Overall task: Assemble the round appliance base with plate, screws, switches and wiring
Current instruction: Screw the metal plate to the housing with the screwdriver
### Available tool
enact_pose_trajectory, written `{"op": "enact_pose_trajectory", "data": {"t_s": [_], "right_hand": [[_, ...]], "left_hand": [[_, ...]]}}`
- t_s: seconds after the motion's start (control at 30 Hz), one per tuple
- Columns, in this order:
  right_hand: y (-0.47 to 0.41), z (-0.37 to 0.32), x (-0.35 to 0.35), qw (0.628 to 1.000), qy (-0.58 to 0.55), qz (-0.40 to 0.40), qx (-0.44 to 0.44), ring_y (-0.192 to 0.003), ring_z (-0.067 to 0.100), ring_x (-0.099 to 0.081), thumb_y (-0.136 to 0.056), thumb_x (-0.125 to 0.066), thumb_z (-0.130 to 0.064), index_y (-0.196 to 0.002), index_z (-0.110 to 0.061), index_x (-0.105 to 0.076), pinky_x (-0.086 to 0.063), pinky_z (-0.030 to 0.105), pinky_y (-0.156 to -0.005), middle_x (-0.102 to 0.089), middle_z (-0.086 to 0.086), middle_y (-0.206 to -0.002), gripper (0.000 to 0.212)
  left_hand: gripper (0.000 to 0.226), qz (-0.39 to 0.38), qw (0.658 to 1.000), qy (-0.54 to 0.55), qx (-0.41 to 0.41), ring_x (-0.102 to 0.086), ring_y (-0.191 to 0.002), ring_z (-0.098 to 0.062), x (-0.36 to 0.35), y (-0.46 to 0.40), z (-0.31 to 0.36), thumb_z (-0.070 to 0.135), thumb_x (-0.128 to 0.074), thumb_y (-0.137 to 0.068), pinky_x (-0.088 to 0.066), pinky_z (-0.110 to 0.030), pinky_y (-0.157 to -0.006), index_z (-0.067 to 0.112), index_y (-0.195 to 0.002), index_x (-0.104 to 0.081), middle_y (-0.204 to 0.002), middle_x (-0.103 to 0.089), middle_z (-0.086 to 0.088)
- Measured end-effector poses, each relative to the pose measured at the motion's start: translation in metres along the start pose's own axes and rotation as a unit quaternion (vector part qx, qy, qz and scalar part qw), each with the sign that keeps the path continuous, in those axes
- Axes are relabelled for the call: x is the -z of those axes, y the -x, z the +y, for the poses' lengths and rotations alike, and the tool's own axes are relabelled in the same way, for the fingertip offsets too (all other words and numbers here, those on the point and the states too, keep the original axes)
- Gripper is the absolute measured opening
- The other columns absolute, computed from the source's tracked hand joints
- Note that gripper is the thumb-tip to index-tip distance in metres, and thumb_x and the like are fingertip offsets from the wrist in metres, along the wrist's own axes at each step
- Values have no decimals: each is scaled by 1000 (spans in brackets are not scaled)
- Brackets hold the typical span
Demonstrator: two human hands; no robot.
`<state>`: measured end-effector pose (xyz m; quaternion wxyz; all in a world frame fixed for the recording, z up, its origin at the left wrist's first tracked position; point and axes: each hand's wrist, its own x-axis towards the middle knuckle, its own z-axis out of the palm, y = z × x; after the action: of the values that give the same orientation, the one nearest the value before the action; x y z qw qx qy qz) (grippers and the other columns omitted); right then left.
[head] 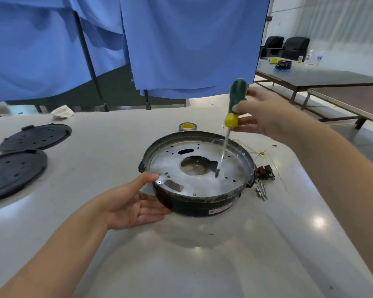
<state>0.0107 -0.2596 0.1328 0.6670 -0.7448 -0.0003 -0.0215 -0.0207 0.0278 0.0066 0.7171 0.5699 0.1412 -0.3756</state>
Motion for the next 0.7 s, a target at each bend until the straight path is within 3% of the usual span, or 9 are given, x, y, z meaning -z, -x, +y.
{"op": "enact_pose_trajectory", "data": {"t_s": [0.13,0.23,0.37,0.6,0.7], "right_hand": [[0,9,-41,993,42,-6,109,-82,25,-72,-85,-60,0,-143,-36,-25,-60,33,-67,-67,14,-97,76],[1,15,-62,977,82,-15,195,-80,30,-69,-82,-59,-2,-140,-45,-24,-60,33,-67,-60,14,-105,80],[0,19,-81,967,39,-63,244,-73,39,-69,-81,-56,1,-139,-42,-28,-59,48,-73,-58,19,-105,77],[-1,22,-91,949,47,-95,298,-72,31,-70,-84,-54,6,-145,-30,-22,-59,33,-72,-57,17,-105,78],[-1,20,-90,948,35,-97,302,-69,35,-70,-85,-54,6,-146,-28,-21,-59,37,-74,-55,17,-104,77]], "left_hand": [[92,-5,1000,-16,-13,-70,-103,-30,2,-3,-3,47,-80,-54,-60,-37,-82,-11,-120,-55,-112,-69,-25],[85,-6,1000,-22,-18,-70,-102,-30,3,-5,-5,50,-78,-60,-59,-36,-83,-10,-117,-59,-110,-70,-25],[92,-3,1000,-3,-15,-71,-100,-31,3,-6,-5,49,-82,-48,-61,-34,-76,-9,-115,-60,-109,-70,-25],[87,-8,1000,6,-13,-72,-98,-30,6,-7,-6,48,-82,-48,-61,-33,-74,-7,-112,-60,-105,-72,-24],[88,-7,1000,11,-14,-72,-98,-30,7,-8,-6,48,-82,-48,-61,-33,-73,-7,-113,-60,-105,-72,-24]]}}
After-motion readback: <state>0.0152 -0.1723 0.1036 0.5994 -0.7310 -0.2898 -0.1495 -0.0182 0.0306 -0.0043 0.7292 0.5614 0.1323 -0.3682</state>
